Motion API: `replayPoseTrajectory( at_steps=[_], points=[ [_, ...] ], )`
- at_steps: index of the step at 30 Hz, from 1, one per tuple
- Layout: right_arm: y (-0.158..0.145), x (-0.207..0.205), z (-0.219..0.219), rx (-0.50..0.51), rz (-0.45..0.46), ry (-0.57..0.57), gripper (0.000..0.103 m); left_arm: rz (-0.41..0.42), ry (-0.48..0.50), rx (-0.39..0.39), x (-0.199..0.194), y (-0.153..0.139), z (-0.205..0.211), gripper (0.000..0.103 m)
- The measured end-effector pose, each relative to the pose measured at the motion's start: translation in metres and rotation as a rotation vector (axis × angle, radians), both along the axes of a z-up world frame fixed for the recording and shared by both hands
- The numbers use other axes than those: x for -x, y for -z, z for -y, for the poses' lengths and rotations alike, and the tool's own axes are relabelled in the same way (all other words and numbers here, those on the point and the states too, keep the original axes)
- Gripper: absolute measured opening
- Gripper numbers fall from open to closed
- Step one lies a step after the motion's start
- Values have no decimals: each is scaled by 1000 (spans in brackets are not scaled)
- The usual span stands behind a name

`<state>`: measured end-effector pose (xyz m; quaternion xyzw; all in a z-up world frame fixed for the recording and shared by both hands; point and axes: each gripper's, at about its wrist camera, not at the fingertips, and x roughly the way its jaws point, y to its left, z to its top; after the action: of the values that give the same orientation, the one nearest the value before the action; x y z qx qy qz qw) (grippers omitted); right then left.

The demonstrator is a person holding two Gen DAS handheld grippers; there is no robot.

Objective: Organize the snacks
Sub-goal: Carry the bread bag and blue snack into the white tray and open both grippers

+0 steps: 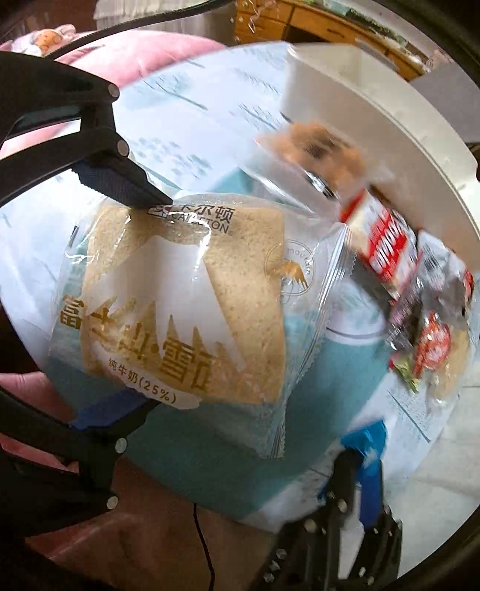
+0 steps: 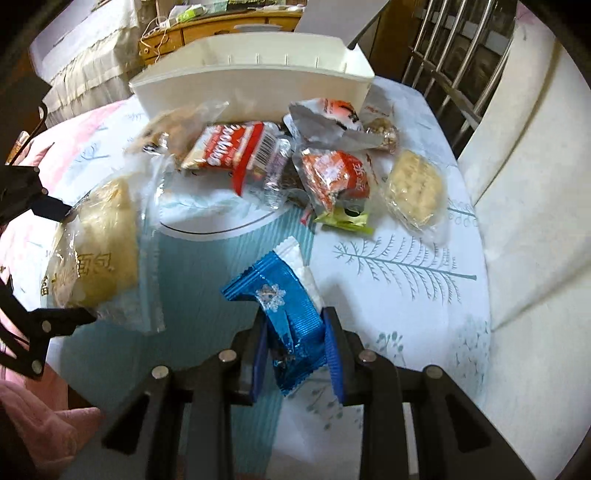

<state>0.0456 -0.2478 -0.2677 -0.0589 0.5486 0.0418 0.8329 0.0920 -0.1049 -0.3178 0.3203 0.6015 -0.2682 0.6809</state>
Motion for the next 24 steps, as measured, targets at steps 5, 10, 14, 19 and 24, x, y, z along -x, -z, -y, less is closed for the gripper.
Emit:
replayPoseTrajectory(
  at_steps=[5, 10, 14, 19, 24],
  points=[
    [-18, 8, -15, -32, 21, -4, 28, -6, -37, -17, 7, -12, -25, 89],
    [-38, 10, -38, -50, 58, -61, 28, -5, -111, -9, 0, -51, -65, 89],
    [-56, -1, -54, -79, 90, -107, 28, -6, -209, 47, -14, -91, -92, 89],
    [-78, -29, -67, -144, 117, -144, 28, 34, -314, 98, -43, -131, -106, 90],
    [-103, -60, -73, -195, 172, -188, 28, 61, -406, 121, -73, -165, -112, 90]
  ],
)
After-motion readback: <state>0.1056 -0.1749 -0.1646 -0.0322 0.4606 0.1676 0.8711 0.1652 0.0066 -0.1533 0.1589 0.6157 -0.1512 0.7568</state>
